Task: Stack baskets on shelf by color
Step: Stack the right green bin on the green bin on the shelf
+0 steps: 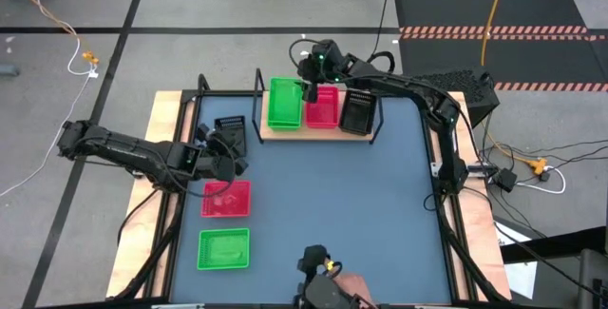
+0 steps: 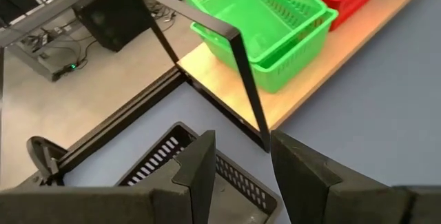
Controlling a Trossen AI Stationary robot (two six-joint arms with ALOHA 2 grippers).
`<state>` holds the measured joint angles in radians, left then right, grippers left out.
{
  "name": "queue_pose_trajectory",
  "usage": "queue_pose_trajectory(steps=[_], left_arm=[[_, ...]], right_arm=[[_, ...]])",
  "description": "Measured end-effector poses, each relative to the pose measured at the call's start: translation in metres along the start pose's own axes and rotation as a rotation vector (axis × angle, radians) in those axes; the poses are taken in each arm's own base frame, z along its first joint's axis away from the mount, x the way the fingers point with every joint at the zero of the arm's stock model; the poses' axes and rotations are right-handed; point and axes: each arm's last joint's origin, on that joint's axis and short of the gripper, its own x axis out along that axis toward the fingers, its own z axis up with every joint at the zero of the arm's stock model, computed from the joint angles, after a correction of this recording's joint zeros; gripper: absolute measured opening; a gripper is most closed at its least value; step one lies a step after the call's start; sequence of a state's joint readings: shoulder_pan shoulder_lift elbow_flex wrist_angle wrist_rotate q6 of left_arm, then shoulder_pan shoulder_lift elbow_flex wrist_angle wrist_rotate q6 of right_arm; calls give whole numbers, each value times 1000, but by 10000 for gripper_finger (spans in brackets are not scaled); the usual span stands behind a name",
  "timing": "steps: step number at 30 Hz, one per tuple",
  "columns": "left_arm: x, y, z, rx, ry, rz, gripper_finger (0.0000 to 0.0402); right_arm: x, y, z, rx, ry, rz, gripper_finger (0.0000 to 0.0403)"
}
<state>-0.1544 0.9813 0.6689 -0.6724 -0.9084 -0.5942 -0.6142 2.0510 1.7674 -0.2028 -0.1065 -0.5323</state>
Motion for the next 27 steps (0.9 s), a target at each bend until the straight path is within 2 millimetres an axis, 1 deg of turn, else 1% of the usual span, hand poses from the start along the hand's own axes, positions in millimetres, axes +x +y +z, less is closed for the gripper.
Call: queue_pose_trajectory(steps=[6, 9, 13, 18, 21, 24, 27], left_arm=[[2, 2, 1, 6, 5, 14, 143], [2, 2, 0, 9, 7, 15, 143], [2, 2, 0, 10, 8, 15, 143], [2, 2, 0, 11, 8, 15, 143], [2, 2, 0, 12, 9, 15, 143], [2, 2, 0, 12, 9, 15, 143], [2, 2, 0, 14, 10, 16, 143]], right_arm=[[11, 2, -7, -1, -6, 29, 211], [11, 1, -5, -2, -39, 42, 183], [10, 0, -2, 29, -95, 69, 132], [12, 1, -5, 41, -88, 94, 55], [16, 2, -8, 41, -74, 102, 21], [21, 4, -10, 7, -81, 97, 14], [23, 6, -10, 5, -79, 102, 37]])
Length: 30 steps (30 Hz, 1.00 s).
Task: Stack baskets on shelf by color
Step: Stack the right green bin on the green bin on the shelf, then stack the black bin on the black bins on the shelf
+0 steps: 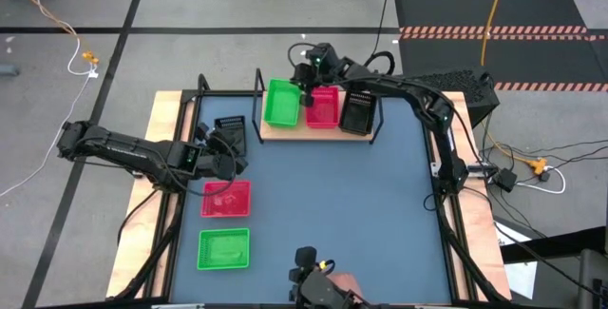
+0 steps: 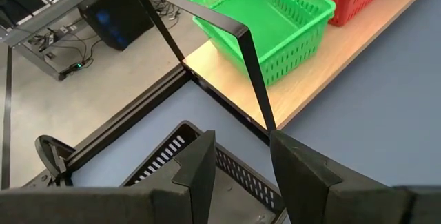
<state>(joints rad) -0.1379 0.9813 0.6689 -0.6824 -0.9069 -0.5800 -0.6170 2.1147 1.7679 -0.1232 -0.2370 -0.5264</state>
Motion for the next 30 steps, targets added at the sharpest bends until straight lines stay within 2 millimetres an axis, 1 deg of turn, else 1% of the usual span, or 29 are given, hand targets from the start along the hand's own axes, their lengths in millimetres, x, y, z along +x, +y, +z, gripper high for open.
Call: queue_pose_trajectory(steps=[3, 5, 7, 10, 12, 15, 17, 18, 20, 23, 25, 27, 30], left_arm=[[0, 0, 0, 1, 0, 0, 143], [0, 0, 0, 3, 1, 1, 143], [0, 0, 0, 3, 1, 1, 143], [0, 0, 0, 4, 2, 1, 143], [0, 0, 0, 5, 2, 0, 143], [0, 0, -1, 14, 12, -7, 143], [0, 1, -2, 27, 23, -1, 143], [0, 2, -3, 31, 30, 3, 143], [0, 3, -6, 37, 47, 9, 143], [-3, 7, -6, 20, 66, 19, 143], [-8, 9, -3, -13, 68, 17, 143], [-15, 13, 1, -50, 61, 2, 143], [-26, 15, 5, -97, 32, -49, 143]], right_arm=[[3, 2, -2, -1, 6, 6, 61], [3, 2, -2, -1, 5, 5, 62], [2, 2, -1, -2, -1, 3, 47], [2, 1, 0, 18, -11, -3, 13], [2, 0, 3, 40, -35, -15, 4], [-6, 4, 15, 88, -80, 20, 15], [-11, 15, 29, 121, -131, 86, 27], [-12, 24, 36, 135, -150, 136, 32], [-10, 49, 49, 120, -171, 230, 43], [-4, 99, 65, 23, -159, 315, 65], [-1, 136, 77, -55, -144, 288, 86], [-3, 172, 89, -103, -118, 229, 110], [-11, 218, 103, -82, -73, 120, 146]])
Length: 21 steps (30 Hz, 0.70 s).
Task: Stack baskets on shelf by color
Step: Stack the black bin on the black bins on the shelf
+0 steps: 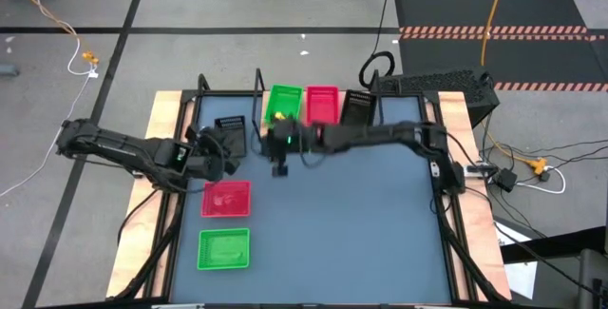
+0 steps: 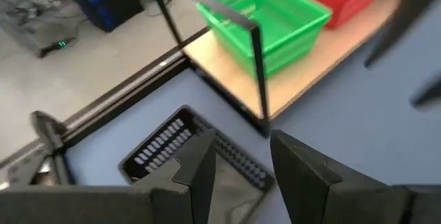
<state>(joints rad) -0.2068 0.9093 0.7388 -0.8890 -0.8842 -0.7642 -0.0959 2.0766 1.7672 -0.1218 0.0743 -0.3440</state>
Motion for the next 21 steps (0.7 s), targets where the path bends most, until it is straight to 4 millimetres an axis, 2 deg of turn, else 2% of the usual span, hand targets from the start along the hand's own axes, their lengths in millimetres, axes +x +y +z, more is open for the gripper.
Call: queue_pose_trajectory(steps=[5, 7, 11, 16, 18, 21], left_arm=[[-13, 1, -1, -18, -43, -70, 143], [-16, -1, -1, -28, -65, -77, 143], [-20, -9, 3, -32, -103, -146, 143], [-32, -17, 6, 9, -154, -270, 143], [-38, -20, 5, 45, -167, -317, 143], [-47, -22, 0, 74, -175, -379, 143]], right_arm=[[-4, 64, 19, 26, -41, 58, 183], [-2, 82, 23, 5, -84, 77, 187], [9, 105, 24, 9, -158, 82, 189], [28, 105, 10, -17, -146, 13, 190], [31, 95, 3, -4, -101, 1, 190], [35, 71, 0, 122, -53, 70, 189]])
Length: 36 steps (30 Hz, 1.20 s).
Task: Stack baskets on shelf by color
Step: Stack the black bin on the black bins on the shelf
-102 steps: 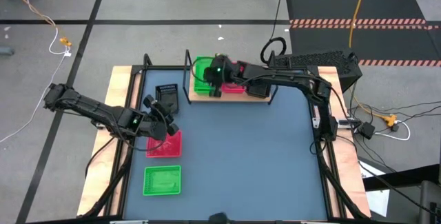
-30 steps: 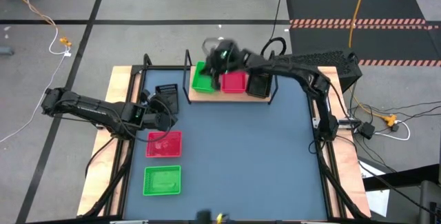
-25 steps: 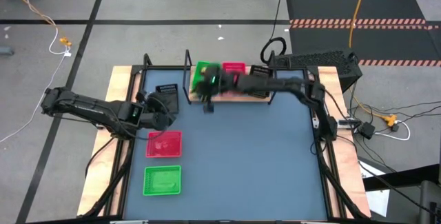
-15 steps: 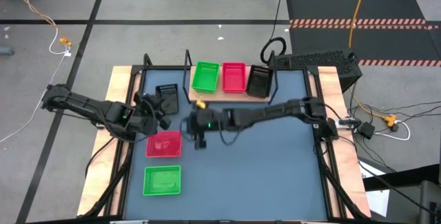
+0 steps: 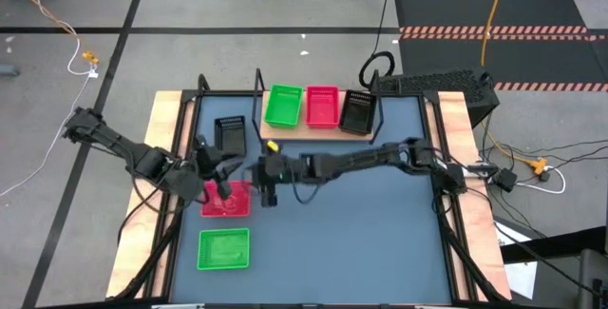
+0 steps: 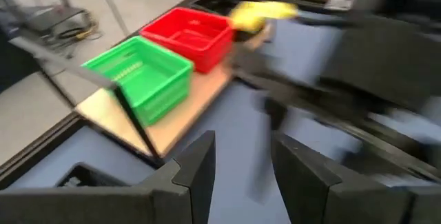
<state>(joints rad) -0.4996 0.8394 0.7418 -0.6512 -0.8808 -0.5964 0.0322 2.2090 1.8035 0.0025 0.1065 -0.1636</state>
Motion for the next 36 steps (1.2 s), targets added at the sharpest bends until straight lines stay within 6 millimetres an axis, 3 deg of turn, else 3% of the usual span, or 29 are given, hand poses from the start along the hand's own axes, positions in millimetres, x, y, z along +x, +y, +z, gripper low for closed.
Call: queue_pose_trajectory(steps=[6, 9, 11, 15, 18, 25, 36], left_arm=[[-13, 0, 1, 27, -70, -13, 143], [-17, 5, 4, 32, -108, 10, 143], [-20, 9, 6, 25, -135, 30, 143], [-24, 16, 8, 18, -167, 58, 143], [-26, 18, 9, 36, -175, 62, 143], [-25, 20, 10, 101, -175, 80, 143], [-22, 23, 12, 48, -180, 118, 143]], right_arm=[[-4, -40, 23, 1, -61, -26, 185], [4, -55, 35, -7, -90, -51, 185], [21, -60, 30, -12, -60, -52, 185], [66, -58, -1, -51, 47, -65, 185], [82, -55, -13, -93, 82, -130, 185], [84, -61, -17, -136, 110, -159, 199], [88, -71, -27, -144, 71, -123, 200]])
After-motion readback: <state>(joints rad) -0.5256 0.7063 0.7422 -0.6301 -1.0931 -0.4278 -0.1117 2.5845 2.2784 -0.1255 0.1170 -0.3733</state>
